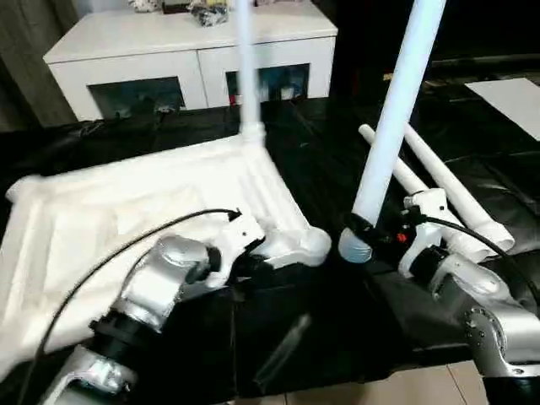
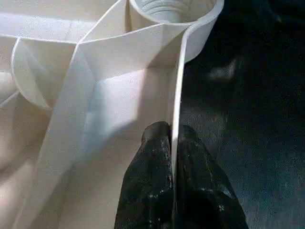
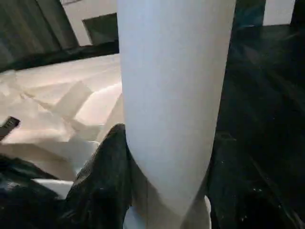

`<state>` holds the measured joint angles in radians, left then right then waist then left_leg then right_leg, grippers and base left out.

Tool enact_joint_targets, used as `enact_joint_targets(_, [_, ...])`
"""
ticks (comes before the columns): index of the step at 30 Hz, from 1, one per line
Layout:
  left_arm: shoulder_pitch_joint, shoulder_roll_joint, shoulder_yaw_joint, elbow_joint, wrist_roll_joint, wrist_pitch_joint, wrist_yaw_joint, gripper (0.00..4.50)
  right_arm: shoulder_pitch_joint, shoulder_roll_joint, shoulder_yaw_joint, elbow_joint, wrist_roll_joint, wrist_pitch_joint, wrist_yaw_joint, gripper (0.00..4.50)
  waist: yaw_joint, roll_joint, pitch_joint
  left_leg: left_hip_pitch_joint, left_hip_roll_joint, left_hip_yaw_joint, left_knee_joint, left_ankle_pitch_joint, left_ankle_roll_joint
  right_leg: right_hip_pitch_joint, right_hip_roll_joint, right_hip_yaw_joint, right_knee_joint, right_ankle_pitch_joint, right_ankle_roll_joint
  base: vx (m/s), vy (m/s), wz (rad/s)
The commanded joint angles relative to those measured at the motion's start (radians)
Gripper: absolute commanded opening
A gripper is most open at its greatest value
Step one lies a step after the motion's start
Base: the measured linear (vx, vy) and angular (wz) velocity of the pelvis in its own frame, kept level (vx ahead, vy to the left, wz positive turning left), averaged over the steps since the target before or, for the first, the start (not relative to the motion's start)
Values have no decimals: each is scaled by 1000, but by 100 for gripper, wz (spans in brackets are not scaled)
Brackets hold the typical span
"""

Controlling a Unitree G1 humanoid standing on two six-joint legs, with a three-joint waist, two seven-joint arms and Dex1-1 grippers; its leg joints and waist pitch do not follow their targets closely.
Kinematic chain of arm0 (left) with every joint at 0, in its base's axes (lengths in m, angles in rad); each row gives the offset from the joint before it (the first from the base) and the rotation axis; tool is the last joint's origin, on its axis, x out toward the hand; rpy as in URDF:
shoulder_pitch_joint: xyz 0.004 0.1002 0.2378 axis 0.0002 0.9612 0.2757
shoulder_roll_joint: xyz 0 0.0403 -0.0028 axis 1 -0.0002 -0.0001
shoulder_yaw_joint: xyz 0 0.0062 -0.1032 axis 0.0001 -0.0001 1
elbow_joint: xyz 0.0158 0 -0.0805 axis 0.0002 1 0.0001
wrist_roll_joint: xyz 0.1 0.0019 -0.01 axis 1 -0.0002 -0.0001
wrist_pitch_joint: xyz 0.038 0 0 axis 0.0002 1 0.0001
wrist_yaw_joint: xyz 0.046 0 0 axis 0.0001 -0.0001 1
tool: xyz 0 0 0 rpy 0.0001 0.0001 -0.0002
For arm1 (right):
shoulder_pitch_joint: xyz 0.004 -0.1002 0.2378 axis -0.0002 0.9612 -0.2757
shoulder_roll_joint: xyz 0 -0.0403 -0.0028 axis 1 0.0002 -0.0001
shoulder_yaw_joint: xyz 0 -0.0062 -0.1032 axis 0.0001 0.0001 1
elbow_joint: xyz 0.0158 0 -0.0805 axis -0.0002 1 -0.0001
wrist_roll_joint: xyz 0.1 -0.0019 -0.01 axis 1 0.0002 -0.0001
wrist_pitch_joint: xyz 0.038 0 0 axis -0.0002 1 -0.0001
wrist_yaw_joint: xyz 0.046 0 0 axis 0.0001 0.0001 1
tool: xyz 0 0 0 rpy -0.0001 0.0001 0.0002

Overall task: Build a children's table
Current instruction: Insert table leg to table base

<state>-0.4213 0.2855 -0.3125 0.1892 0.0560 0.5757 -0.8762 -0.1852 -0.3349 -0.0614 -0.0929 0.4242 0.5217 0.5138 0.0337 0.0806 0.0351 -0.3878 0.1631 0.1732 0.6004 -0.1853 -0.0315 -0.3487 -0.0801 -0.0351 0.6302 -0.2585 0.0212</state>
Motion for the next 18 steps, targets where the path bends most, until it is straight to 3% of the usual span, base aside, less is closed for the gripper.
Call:
enact_joint_targets(1, [39, -35, 12, -8, -20, 20, 66, 1, -39, 2, -17, 7, 25, 18, 18, 185, 8, -32, -46, 14, 60, -24, -72, -130, 84, 21, -68, 33, -83, -45, -257, 0, 0, 0])
enact_joint_targets(5, [54, -41, -15, -49, -11, -35, 76, 1, -72, -3, -12, 22, 29, 25, 38, 185, 11, -32, -47, 14, 61, -23, -71, -121, 84, 19, -67, 34, -84, -51, -245, 0, 0, 0])
enact_joint_targets(10, [65, -9, -58, -87, 11, -164, 31, 1, -123, -26, 18, 59, 41, -6, 130, 185, 18, -36, -52, 13, 62, -22, -67, -78, 101, 18, -66, 32, -76, 30, -241, 0, 0, 0])
enact_joint_targets(12, [65, -12, -54, -92, 9, -155, 33, 1, -130, -26, 23, 77, 49, -4, 150, 185, 21, -35, -51, 15, 62, -20, -66, -86, 103, 16, -68, 32, -76, 29, -248, 0, 0, 0])
enact_joint_targets(13, [65, -10, -58, -96, 9, -171, 30, 1, -135, -34, 34, 93, 46, -1, 177, 185, 24, -42, -51, 14, 63, -19, -66, -82, 105, 16, -67, 32, -76, 29, -250, 0, 0, 0])
enact_joint_targets(17, [57, 13, -88, -96, 18, -199, 8, 1, -166, -68, 76, 164, 30, 18, 271, 185, 30, -46, -52, 13, 63, -18, -64, -68, 109, 17, -67, 30, -72, 35, -253, 0, 0, 0])
enact_joint_targets(18, [55, 17, -92, -92, 22, -204, 6, 1, -172, -73, 81, 177, 27, 19, 282, 185, 31, -43, -51, 14, 64, -19, -65, -73, 105, 16, -68, 30, -73, 24, -255, 0, 0, 0])
